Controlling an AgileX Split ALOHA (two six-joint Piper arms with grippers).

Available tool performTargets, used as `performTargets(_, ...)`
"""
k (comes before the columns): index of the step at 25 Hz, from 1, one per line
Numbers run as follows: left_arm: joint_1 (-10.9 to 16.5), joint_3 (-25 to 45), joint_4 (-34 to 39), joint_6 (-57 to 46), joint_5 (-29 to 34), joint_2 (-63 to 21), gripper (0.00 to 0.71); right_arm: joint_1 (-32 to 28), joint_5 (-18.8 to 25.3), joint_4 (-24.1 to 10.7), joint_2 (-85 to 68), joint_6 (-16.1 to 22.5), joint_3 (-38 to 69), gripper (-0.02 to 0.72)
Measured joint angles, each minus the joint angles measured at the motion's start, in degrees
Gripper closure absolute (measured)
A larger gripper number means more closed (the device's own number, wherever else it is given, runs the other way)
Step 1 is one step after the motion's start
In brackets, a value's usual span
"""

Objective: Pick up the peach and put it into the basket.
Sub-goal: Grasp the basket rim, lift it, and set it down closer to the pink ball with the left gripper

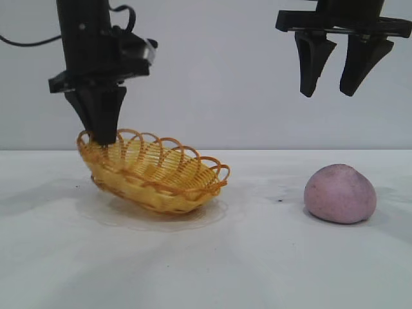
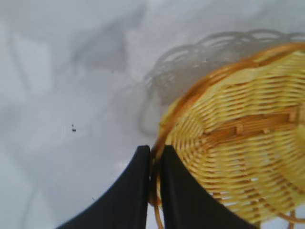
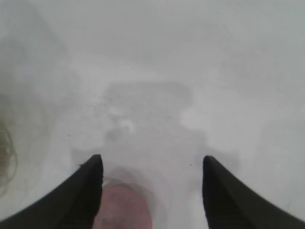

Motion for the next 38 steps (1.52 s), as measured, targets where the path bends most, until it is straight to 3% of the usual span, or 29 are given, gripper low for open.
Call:
performTargets(3, 0.00, 4.44, -5.03, -3.75, -2.74, -2.55, 0.710, 0.00, 0.00, 0.00, 0.00, 0.00, 0.00, 0.319)
performTargets(10, 0.00, 20.70, -16.31, -6.30, -16.24, -9.94, 0.710, 0.00, 0.00, 0.00, 0.00, 0.00, 0.00, 0.319)
performTargets(15, 0.00, 29.30, -22.87, -6.30, -23.50, -10.74, 0.710, 0.00, 0.00, 0.00, 0.00, 0.00, 0.00, 0.319)
performTargets(24, 0.00, 31.32, -24.35, -5.57, -27.41, -10.63, 0.710, 0.00, -0.11, 0.00, 0.00, 0.00, 0.00, 0.319)
performTargets(25, 0.00, 31.32, -24.35, -5.57, -27.41, -10.63, 0.654, 0.00, -0.11, 0.00, 0.00, 0.00, 0.00, 0.319)
performTargets(27, 0.00, 31.32, -24.35, -5.48, -27.45, -10.63, 0.654, 0.00, -0.11, 0.00, 0.00, 0.00, 0.00, 0.319)
performTargets(35, 0.00, 31.32, -24.35, -3.04, -26.82, -10.63, 0.203, 0.00, -0.19, 0.00, 0.00, 0.00, 0.00, 0.319)
performTargets(38, 0.00, 31.32, -22.33, -2.56, -25.90, -12.00, 0.180, 0.00, -0.19, 0.00, 0.00, 0.00, 0.00, 0.319)
